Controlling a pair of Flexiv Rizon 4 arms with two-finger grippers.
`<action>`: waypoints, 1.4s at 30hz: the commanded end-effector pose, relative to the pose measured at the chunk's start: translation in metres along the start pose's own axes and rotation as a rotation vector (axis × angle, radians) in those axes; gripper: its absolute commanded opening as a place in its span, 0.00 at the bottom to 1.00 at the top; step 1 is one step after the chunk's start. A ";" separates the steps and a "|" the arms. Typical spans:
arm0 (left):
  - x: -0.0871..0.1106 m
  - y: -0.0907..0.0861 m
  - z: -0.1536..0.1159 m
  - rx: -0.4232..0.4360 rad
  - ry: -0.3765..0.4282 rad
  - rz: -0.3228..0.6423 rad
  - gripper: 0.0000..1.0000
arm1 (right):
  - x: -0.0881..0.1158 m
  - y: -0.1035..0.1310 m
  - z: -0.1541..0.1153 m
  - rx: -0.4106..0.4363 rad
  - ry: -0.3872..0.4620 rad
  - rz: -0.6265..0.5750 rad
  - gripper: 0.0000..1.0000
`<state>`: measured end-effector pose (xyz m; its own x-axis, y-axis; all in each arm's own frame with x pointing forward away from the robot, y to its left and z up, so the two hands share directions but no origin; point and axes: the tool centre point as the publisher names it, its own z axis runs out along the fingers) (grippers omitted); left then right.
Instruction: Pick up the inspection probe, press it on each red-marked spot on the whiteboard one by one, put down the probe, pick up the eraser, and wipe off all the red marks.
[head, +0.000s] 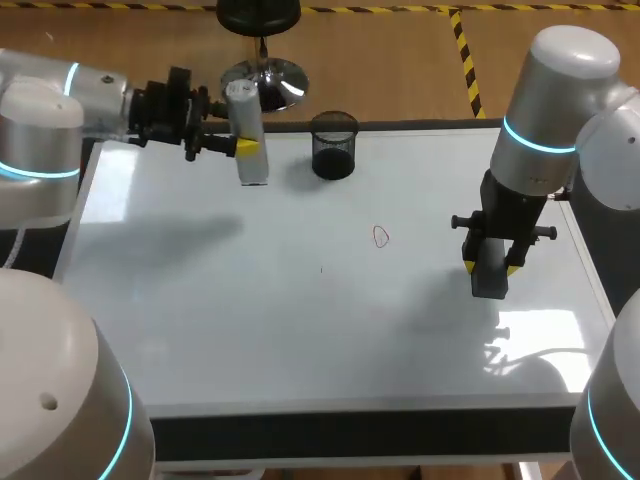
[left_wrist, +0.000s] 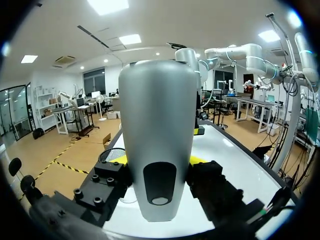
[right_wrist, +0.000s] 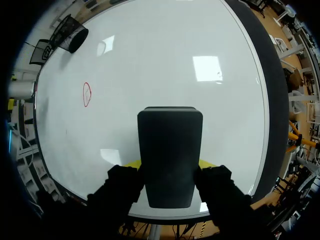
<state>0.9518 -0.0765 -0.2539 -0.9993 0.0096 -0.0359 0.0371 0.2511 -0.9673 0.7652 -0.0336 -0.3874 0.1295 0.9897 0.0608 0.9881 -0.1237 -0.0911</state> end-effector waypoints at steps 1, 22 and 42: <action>0.002 -0.003 -0.016 0.003 -0.007 0.003 0.00 | -0.001 -0.001 -0.002 -0.001 0.001 -0.001 0.00; -0.001 -0.004 -0.048 0.037 -0.034 0.000 0.00 | -0.001 -0.001 -0.002 -0.001 0.001 -0.001 0.00; -0.001 -0.004 -0.048 0.037 -0.034 0.000 0.00 | -0.001 -0.001 -0.002 -0.001 0.001 -0.001 0.00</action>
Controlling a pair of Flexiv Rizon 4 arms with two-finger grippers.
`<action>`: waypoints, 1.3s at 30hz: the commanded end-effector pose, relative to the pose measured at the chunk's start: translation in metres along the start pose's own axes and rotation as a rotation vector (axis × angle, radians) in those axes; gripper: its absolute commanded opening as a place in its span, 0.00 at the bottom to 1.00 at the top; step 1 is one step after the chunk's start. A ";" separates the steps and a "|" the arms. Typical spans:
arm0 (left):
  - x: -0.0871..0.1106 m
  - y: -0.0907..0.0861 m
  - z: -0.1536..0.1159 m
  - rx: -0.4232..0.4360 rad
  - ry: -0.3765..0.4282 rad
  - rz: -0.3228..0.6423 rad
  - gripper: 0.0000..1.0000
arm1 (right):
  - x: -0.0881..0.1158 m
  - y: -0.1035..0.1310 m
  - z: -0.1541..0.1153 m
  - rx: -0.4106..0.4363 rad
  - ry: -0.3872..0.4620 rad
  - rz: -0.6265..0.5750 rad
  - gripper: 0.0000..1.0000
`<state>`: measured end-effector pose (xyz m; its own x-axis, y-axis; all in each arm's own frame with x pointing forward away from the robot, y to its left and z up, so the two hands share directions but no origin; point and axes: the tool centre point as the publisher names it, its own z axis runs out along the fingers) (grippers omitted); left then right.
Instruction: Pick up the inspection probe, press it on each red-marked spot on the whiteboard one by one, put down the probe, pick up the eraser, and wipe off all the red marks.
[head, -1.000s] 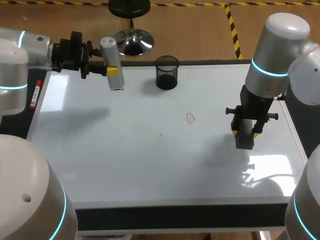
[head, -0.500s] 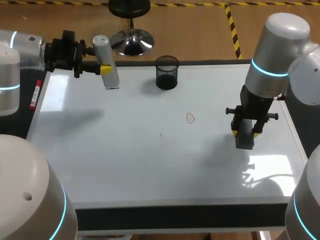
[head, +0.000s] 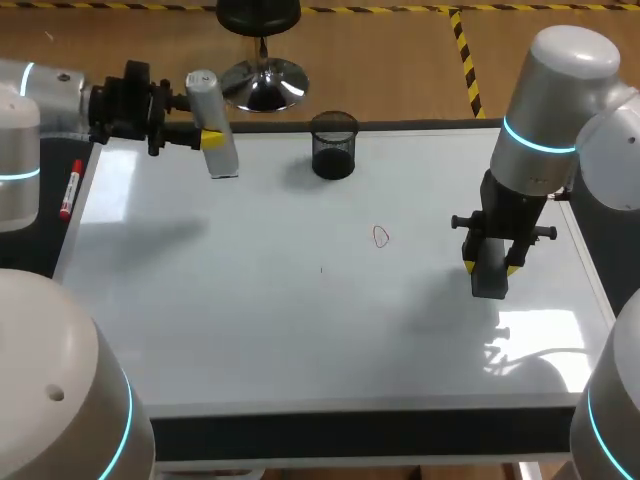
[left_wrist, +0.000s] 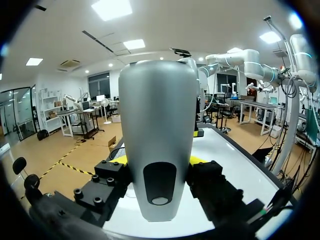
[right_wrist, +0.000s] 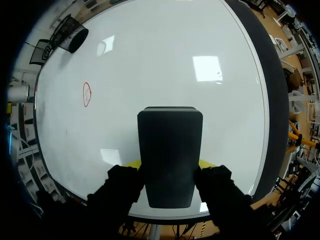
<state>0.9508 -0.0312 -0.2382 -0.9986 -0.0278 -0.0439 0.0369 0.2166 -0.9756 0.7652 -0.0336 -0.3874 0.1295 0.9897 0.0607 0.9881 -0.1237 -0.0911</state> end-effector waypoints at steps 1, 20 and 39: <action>-0.002 0.000 -0.001 0.001 0.004 0.001 0.00 | -0.001 -0.001 -0.002 -0.001 0.001 -0.001 0.00; -0.002 0.000 -0.001 0.001 0.004 0.001 0.00 | -0.010 0.042 0.001 0.044 0.085 -0.010 0.00; -0.002 0.000 -0.001 0.001 0.004 0.001 0.00 | 0.048 0.069 0.002 0.089 0.007 -0.005 0.00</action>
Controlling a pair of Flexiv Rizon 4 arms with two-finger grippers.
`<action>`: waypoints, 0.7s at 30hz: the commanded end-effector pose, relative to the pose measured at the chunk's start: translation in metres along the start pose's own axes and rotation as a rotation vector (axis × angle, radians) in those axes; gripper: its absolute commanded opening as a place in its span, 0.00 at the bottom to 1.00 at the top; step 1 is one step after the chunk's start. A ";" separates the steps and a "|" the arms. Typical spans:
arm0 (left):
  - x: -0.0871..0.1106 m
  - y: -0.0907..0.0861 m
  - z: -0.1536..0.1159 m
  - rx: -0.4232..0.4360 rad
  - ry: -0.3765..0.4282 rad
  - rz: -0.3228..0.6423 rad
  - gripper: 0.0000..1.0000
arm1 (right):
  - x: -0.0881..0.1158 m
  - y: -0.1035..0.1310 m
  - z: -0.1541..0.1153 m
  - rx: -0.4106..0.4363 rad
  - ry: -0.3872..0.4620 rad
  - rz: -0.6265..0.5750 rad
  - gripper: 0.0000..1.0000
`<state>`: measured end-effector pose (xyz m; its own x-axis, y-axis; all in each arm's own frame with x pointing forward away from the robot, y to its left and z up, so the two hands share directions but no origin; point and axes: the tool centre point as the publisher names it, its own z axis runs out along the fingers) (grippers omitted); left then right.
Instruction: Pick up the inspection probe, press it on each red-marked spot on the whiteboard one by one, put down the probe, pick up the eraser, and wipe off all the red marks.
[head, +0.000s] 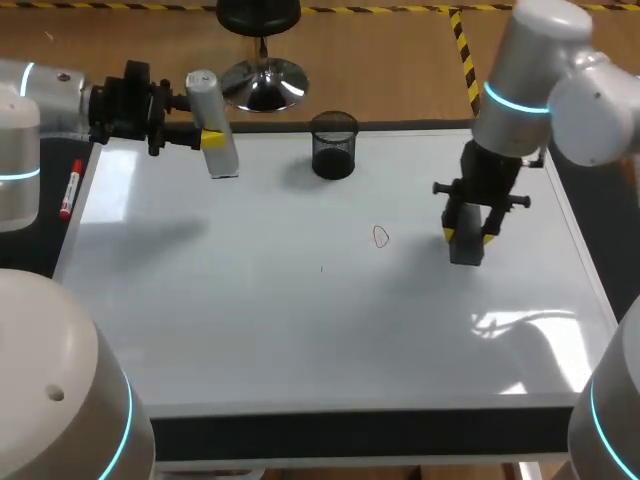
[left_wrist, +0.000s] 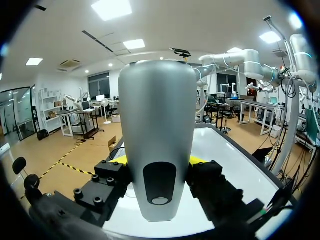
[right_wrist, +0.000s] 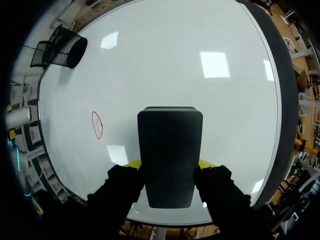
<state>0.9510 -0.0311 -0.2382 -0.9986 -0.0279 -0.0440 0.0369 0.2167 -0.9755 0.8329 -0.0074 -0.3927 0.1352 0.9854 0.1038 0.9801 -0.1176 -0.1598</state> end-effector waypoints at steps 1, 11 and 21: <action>-0.001 0.000 0.000 0.001 0.004 0.001 0.00 | 0.017 0.005 0.001 0.021 -0.041 -0.006 0.00; -0.001 0.000 0.000 0.001 0.004 0.001 0.00 | 0.045 0.010 0.003 0.039 -0.074 0.023 0.00; -0.001 0.000 0.000 0.001 0.004 0.001 0.00 | 0.073 0.012 0.003 0.038 -0.082 0.033 0.00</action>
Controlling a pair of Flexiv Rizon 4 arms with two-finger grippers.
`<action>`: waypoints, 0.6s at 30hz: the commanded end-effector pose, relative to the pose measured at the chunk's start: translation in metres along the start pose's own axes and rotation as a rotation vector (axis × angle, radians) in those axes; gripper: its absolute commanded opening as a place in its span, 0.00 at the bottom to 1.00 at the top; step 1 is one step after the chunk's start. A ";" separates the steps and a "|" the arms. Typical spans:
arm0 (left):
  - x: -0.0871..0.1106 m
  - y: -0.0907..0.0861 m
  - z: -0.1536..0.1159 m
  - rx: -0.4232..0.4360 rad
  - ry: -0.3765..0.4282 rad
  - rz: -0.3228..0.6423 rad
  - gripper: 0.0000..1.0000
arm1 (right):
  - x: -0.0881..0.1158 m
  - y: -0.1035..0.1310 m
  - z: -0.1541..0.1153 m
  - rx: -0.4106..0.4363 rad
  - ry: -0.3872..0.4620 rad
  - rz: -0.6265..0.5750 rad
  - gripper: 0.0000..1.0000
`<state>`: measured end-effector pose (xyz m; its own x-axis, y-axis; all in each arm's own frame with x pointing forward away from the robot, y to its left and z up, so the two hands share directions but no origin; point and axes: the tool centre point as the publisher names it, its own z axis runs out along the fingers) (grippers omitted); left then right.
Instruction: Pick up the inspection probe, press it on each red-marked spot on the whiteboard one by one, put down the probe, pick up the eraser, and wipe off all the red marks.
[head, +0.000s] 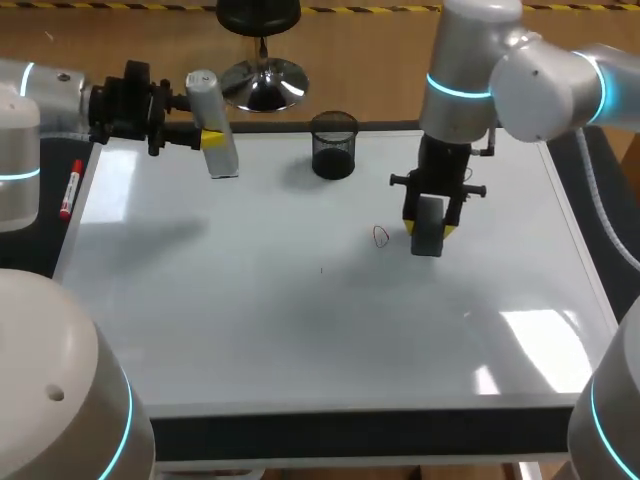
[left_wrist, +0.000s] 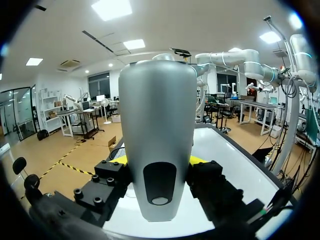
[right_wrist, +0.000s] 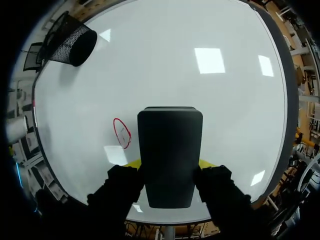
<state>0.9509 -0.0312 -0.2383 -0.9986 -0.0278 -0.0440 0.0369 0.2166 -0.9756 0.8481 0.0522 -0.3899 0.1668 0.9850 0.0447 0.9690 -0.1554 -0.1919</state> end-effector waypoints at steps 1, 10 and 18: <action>-0.002 0.000 -0.001 0.001 0.004 0.001 0.00 | 0.015 0.005 0.000 0.009 -0.031 -0.012 0.00; -0.002 0.000 -0.001 0.001 0.004 0.001 0.00 | 0.038 0.012 -0.001 0.036 -0.052 -0.038 0.00; -0.002 0.000 -0.001 0.001 0.004 0.001 0.00 | 0.061 0.017 -0.001 0.049 -0.089 -0.077 0.00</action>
<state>0.9510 -0.0311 -0.2383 -0.9986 -0.0279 -0.0440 0.0369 0.2166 -0.9756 0.8675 0.0990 -0.3887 0.0877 0.9960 0.0149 0.9710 -0.0822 -0.2247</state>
